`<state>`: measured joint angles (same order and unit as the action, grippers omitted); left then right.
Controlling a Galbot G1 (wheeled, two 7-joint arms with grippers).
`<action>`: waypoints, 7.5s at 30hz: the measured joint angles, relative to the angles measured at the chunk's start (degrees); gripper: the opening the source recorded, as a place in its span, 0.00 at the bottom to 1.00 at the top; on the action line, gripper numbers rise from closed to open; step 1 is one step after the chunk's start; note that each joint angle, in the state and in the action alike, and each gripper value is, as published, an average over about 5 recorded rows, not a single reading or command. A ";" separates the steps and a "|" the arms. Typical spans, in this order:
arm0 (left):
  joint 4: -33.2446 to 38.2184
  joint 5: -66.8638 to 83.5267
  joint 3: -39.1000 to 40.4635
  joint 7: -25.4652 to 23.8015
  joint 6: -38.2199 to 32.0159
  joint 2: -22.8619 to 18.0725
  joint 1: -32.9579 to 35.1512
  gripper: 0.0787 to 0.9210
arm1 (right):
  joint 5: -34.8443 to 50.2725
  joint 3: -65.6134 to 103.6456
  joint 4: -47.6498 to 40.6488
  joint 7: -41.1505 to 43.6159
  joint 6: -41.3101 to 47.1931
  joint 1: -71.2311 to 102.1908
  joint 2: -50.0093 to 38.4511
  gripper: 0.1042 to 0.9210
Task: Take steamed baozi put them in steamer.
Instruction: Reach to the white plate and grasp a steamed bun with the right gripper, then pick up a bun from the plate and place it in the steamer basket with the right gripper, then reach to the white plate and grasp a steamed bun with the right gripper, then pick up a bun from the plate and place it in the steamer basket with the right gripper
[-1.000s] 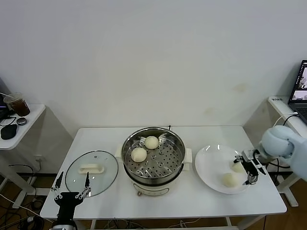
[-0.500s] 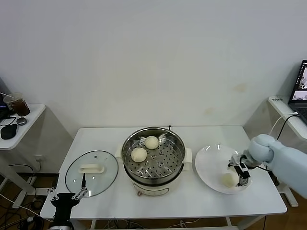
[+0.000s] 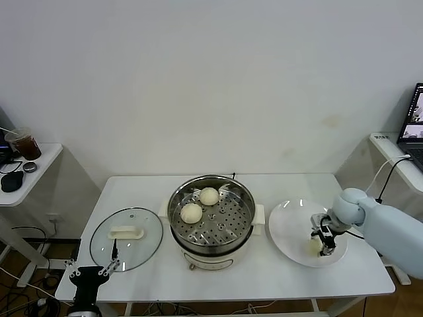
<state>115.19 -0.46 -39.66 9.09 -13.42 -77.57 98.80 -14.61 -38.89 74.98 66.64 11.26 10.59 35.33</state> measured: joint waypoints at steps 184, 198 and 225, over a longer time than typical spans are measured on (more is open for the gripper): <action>-0.82 1.13 1.03 -0.55 0.18 3.22 -4.16 0.88 | 18.86 -17.32 1.12 -0.73 7.04 -34.43 4.28 0.52; -0.60 1.03 0.71 -0.59 0.04 3.00 -4.10 0.88 | 40.22 -31.21 11.54 -11.05 22.76 -45.25 16.97 0.52; -0.38 1.31 -0.36 -0.59 0.08 2.48 -4.07 0.88 | 38.16 -32.36 3.11 -15.24 28.51 -35.46 28.08 0.53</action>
<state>114.80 0.85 -40.02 8.50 -13.34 -75.10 94.73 23.55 -71.25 78.10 51.39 39.78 -24.87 63.41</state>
